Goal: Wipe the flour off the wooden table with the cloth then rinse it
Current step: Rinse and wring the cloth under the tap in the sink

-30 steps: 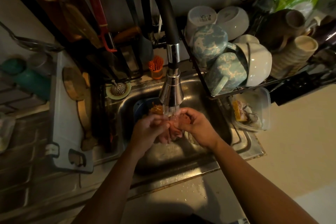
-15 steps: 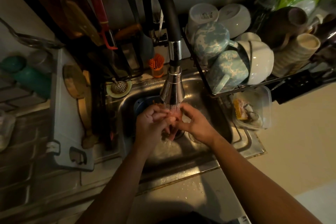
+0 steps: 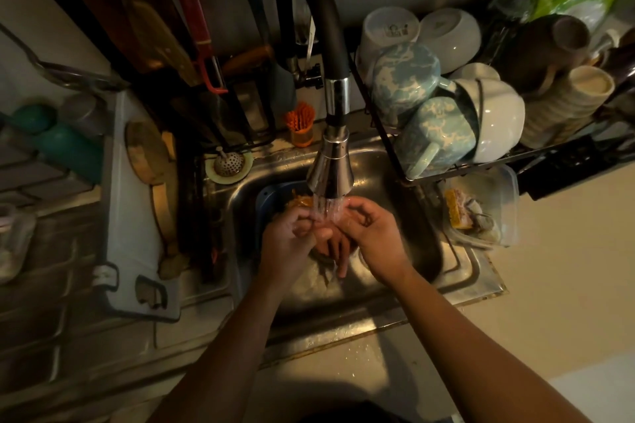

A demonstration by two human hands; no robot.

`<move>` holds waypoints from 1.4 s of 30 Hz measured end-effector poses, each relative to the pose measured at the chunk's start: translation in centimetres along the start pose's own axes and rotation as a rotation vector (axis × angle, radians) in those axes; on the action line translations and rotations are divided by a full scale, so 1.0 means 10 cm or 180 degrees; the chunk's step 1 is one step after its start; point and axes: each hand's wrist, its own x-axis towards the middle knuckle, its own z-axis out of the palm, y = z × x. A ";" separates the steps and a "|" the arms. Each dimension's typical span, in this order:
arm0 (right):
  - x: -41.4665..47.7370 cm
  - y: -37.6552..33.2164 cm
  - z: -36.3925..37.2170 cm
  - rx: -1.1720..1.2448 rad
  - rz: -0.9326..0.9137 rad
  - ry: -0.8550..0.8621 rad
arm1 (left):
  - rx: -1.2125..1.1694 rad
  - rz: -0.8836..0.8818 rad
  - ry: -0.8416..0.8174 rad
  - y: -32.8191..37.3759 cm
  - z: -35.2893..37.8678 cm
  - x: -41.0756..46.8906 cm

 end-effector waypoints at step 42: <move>0.00 0.08 -0.06 -0.0065 0.0167 -0.0367 | -0.0332 -0.0439 0.0156 0.16 0.02 -0.01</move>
